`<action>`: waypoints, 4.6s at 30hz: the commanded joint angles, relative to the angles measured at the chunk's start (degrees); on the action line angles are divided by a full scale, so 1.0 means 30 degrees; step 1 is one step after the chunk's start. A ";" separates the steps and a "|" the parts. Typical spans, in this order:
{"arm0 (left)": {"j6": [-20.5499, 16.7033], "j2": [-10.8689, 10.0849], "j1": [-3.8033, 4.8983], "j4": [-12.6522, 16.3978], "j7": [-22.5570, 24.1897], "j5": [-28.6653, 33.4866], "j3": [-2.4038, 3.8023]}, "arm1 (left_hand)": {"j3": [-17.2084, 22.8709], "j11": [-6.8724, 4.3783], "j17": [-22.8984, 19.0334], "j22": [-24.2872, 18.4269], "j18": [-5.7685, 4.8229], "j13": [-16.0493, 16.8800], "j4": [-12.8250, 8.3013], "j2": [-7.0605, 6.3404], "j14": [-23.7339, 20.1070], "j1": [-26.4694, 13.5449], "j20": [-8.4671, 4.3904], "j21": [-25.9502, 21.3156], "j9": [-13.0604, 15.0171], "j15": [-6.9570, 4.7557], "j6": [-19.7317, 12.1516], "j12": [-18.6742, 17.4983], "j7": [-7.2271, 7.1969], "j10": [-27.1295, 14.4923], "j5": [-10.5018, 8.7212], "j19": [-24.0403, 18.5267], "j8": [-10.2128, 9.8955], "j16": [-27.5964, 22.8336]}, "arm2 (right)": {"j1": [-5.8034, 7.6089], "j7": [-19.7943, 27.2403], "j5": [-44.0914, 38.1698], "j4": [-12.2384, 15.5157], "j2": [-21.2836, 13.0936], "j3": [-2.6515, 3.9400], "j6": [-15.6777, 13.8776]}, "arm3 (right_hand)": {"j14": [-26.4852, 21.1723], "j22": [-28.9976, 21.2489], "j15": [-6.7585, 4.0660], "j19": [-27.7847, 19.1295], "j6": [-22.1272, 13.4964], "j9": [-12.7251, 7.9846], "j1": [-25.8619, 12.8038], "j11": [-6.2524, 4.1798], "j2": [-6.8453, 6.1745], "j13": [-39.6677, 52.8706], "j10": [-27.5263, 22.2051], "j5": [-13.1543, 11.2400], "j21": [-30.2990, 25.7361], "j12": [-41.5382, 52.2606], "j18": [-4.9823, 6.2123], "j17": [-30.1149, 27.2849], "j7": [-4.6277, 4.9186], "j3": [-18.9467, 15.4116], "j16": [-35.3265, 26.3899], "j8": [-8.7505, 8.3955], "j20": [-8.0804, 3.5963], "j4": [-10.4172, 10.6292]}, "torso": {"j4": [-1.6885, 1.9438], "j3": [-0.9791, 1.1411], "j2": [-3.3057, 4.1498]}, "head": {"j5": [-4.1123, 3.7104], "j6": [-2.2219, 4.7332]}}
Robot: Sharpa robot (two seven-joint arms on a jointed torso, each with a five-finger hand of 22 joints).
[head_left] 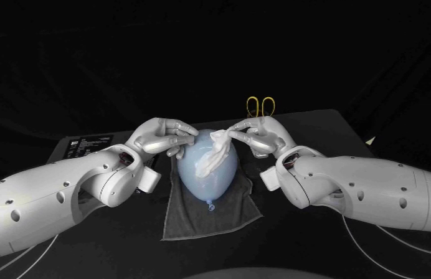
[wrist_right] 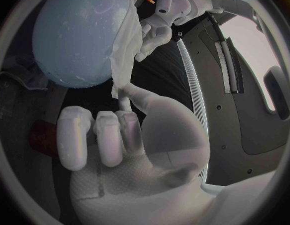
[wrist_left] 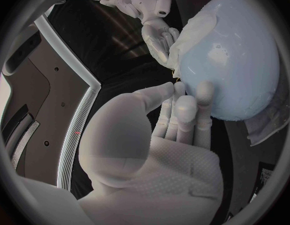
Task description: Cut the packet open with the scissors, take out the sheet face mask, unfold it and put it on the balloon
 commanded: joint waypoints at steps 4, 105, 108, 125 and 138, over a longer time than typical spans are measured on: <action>0.0296 0.0062 0.0009 0.0040 0.0175 0.0075 0.0015 | -0.0014 0.0032 -0.0015 0.0029 0.0377 0.0018 -0.0120 0.0132 -0.0042 0.0000 0.0001 0.0094 -0.0026 0.0122 -0.0035 0.0115 0.0157 -0.0051 0.0038 -0.0187 -0.0090 -0.0017 | -0.0005 0.0380 0.0186 0.0096 -0.0026 0.0013 -0.1456 | 0.1992 0.4285 -0.0248 0.1023 0.0341 0.3053 -0.0113 -0.0268 -0.0848 0.4358 0.1538 -0.0003 0.0123 -0.0467 -0.0151 0.5022 -0.0640 0.0024 0.0066 0.2024 -0.0328 -0.0536 | -0.0002 0.0004 0.0008 | -0.0063 0.0020; -0.0039 0.0289 0.0011 0.0001 0.0449 -0.1816 0.0031 | -0.3184 0.0029 -0.1344 -0.1621 0.0433 -0.0365 0.2058 -0.0540 -0.1083 -0.2498 0.0407 -0.1815 -0.0438 0.0379 -0.0860 0.0246 0.0026 -0.0795 0.0029 -0.0865 0.0004 -0.0300 | -0.0455 0.0398 0.4810 0.1848 -0.1832 -0.0145 0.3925 | 0.1992 0.3891 0.0881 0.0417 -0.1160 0.2619 -0.2646 0.1030 -0.1501 0.4217 0.1292 -0.0013 -0.1175 -0.0726 0.0135 0.5022 0.0780 -0.5827 0.0066 -0.3382 0.0673 0.5366 | 0.0005 -0.0010 0.0010 | -0.0272 -0.0244; -0.0216 0.0363 0.0047 -0.0068 0.0340 -0.2712 0.0132 | -0.3556 0.0130 -0.2052 -0.1858 0.0427 -0.0383 0.2212 -0.0666 -0.1764 -0.2351 0.0508 -0.2188 -0.0537 0.0485 -0.1140 0.0244 0.0051 -0.1397 0.0029 -0.0921 -0.0008 -0.0584 | -0.0434 0.0364 0.4455 0.1890 -0.1919 -0.0134 0.3829 | 0.1992 0.3895 0.0864 0.0422 -0.1122 0.2634 -0.2119 0.1016 -0.1550 0.4241 0.1312 -0.0010 -0.1159 -0.0688 0.0133 0.5022 0.0762 -0.5915 0.0066 -0.3421 0.0657 0.5102 | -0.0012 0.0004 0.0007 | -0.0256 -0.0218; 0.0420 0.1702 0.0978 -0.1261 -0.0754 -0.7743 0.0495 | -0.4456 0.0488 -0.4557 -0.2364 0.0396 -0.0601 0.2174 -0.1195 -0.4782 -0.1421 0.0853 -0.3130 -0.0900 0.0868 -0.1861 0.0365 0.0129 -0.3829 0.0024 -0.1423 0.0301 -0.1044 | -0.0187 0.0017 0.2502 0.2000 -0.1428 -0.0096 0.1444 | 0.1992 0.4240 0.0226 0.0947 0.1040 0.3700 0.1986 0.0308 -0.0496 0.5016 0.1990 0.0018 -0.0015 0.0437 -0.0120 0.5022 0.0037 -0.0610 0.0066 -0.1721 0.0097 -0.0236 | -0.0001 -0.0009 -0.0037 | -0.0218 0.0178; 0.0404 0.3059 0.1264 -0.2346 -0.1870 -0.9529 0.0525 | -0.6282 0.0964 -0.5014 -0.2671 0.0411 -0.1096 0.2853 -0.1482 -0.5861 -0.1590 0.1330 -0.3681 -0.1249 0.1351 -0.2999 0.0336 0.0570 -0.5856 0.0007 -0.1626 0.0236 -0.0170 | 0.0591 0.0018 0.2458 0.2149 -0.1298 -0.0078 0.1786 | 0.1992 0.4247 0.0193 0.0958 0.0954 0.4000 0.1171 0.0262 -0.0624 0.5016 0.1990 -0.0005 0.0012 0.0437 -0.0125 0.5022 -0.0017 0.0276 0.0066 -0.1342 0.0062 -0.0602 | -0.0023 -0.0033 -0.0046 | -0.0107 0.0940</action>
